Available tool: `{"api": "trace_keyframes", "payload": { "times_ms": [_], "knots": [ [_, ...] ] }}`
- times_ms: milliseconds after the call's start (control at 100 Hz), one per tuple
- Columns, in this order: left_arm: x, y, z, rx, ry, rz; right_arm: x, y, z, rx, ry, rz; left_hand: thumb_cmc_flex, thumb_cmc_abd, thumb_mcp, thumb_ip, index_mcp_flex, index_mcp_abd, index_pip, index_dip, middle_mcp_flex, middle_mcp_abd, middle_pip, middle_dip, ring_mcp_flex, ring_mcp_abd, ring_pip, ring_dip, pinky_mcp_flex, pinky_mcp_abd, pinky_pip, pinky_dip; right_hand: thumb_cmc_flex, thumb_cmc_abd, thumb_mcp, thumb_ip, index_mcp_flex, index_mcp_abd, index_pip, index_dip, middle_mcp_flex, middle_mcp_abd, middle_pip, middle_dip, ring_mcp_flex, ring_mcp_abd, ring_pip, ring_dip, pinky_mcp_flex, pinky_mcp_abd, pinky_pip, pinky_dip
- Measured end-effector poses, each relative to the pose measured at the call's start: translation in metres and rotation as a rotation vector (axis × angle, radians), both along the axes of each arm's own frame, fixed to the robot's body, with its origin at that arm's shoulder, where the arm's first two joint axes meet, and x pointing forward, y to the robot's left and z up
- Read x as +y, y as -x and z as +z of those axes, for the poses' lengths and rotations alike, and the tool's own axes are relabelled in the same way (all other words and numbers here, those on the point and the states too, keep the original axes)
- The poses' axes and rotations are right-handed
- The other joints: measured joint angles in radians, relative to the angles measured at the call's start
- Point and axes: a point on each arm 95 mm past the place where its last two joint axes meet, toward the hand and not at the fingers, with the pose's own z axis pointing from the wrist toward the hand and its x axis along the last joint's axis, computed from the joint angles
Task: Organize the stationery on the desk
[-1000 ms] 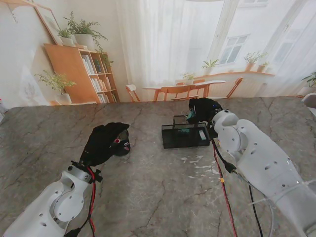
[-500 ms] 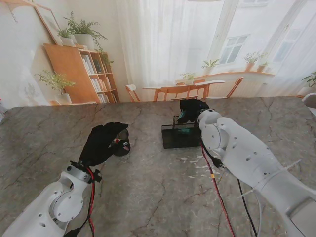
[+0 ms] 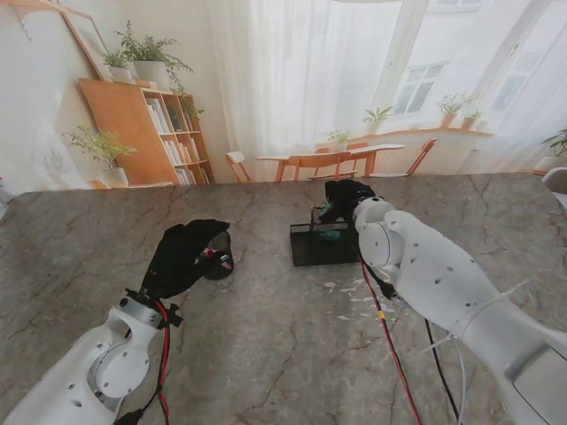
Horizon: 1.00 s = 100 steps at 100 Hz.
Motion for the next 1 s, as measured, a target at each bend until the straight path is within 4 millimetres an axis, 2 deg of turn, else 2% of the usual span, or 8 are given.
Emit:
{"api": "trace_keyframes", "payload": {
  "times_ms": [270, 290, 320, 370, 410, 430, 530, 1000],
  "knots": [
    [0.0000, 0.0000, 0.0000, 0.000, 0.000, 0.000, -0.0017, -0.0016, -0.0002, 0.000, 0.026, -0.018, 0.000, 0.000, -0.001, 0.027, 0.000, 0.000, 0.000, 0.000, 0.000, 0.000, 0.000, 0.000, 0.000, 0.000, 0.000, 0.000, 0.000, 0.000, 0.000, 0.000, -0.034, 0.046, -0.025, 0.000, 0.000, 0.000, 0.000, 0.031, -0.001, -0.020, 0.054, 0.014, 0.000, -0.003, 0.025, 0.000, 0.007, -0.001, 0.025, 0.000],
    [0.0000, 0.0000, 0.0000, 0.000, 0.000, 0.000, -0.0018, -0.0018, -0.0004, 0.002, 0.027, -0.018, 0.000, 0.000, 0.000, -0.011, 0.000, 0.000, 0.000, 0.000, 0.000, 0.000, 0.000, 0.000, 0.000, 0.000, 0.000, 0.000, 0.000, 0.000, 0.000, 0.000, -0.040, 0.052, -0.025, 0.000, 0.000, 0.000, 0.000, 0.039, -0.001, -0.023, 0.063, 0.014, 0.000, -0.003, 0.030, 0.000, 0.007, -0.001, 0.028, 0.000],
    [0.0000, 0.0000, 0.0000, 0.000, 0.000, 0.000, -0.0021, -0.0020, -0.0005, 0.005, 0.026, -0.019, 0.000, 0.000, 0.000, 0.023, 0.000, 0.000, 0.000, 0.000, 0.000, 0.000, 0.000, 0.000, 0.000, 0.000, 0.000, 0.000, 0.000, 0.000, 0.000, 0.000, -0.043, 0.053, -0.025, 0.000, 0.000, 0.000, 0.000, 0.043, -0.005, -0.023, 0.074, 0.017, 0.000, -0.003, 0.034, 0.000, 0.007, -0.001, 0.034, 0.000],
    [0.0000, 0.0000, 0.0000, 0.000, 0.000, 0.000, -0.0025, -0.0023, -0.0007, 0.009, 0.025, -0.021, 0.000, 0.000, 0.001, -0.012, 0.000, 0.000, 0.000, 0.000, 0.000, 0.000, 0.000, 0.000, 0.000, 0.000, 0.000, 0.000, 0.000, 0.000, 0.000, 0.000, -0.060, 0.066, -0.025, 0.000, 0.000, 0.000, -0.005, 0.075, -0.011, -0.034, 0.090, 0.037, 0.000, -0.003, 0.042, 0.000, 0.007, -0.001, 0.042, 0.000],
    [0.0000, 0.0001, 0.0000, 0.000, 0.000, 0.000, -0.0027, -0.0024, -0.0010, 0.013, 0.024, -0.023, 0.000, 0.000, -0.001, 0.027, 0.000, 0.000, 0.000, 0.000, 0.000, 0.000, 0.000, 0.000, 0.000, 0.000, 0.000, 0.000, 0.000, 0.000, 0.000, 0.000, -0.073, 0.080, -0.025, 0.001, 0.000, -0.006, -0.029, 0.111, -0.018, -0.042, 0.099, 0.049, 0.000, -0.003, 0.043, 0.000, 0.007, -0.001, 0.045, 0.000],
    [0.0000, 0.0001, 0.0000, 0.000, 0.001, 0.000, -0.0028, -0.0023, -0.0012, 0.014, 0.024, -0.023, 0.000, 0.000, 0.000, -0.011, 0.000, 0.000, 0.000, 0.000, 0.000, 0.000, 0.000, 0.000, 0.000, 0.000, 0.000, 0.000, 0.000, 0.000, 0.000, 0.000, -0.081, 0.093, -0.025, 0.004, 0.001, -0.008, -0.044, 0.123, -0.023, -0.047, 0.103, 0.051, 0.000, -0.003, 0.047, 0.000, 0.007, -0.001, 0.047, 0.000],
    [0.0002, 0.0001, 0.0000, 0.000, 0.001, 0.000, -0.0031, -0.0022, -0.0021, 0.022, 0.027, -0.022, 0.000, 0.000, 0.000, 0.014, 0.000, 0.000, 0.000, 0.000, 0.000, 0.000, 0.000, 0.000, 0.000, 0.000, 0.000, 0.000, 0.000, 0.000, 0.000, 0.000, -0.101, 0.119, -0.025, 0.027, 0.003, -0.031, -0.109, 0.186, -0.037, -0.062, 0.105, 0.060, 0.000, -0.003, 0.052, 0.000, 0.008, 0.003, 0.056, -0.003],
    [0.0001, 0.0003, 0.0000, -0.001, 0.002, 0.000, -0.0069, -0.0003, 0.0010, 0.032, 0.024, -0.020, 0.000, 0.000, 0.000, 0.008, 0.000, 0.000, 0.000, 0.000, 0.000, 0.000, 0.000, 0.000, 0.000, -0.001, 0.000, 0.000, 0.000, 0.000, 0.000, 0.000, -0.146, 0.198, -0.045, 0.072, 0.015, -0.089, -0.316, 0.223, -0.118, -0.092, 0.106, 0.096, -0.022, 0.026, 0.071, 0.000, 0.008, 0.035, 0.056, -0.026]
  ]
}}
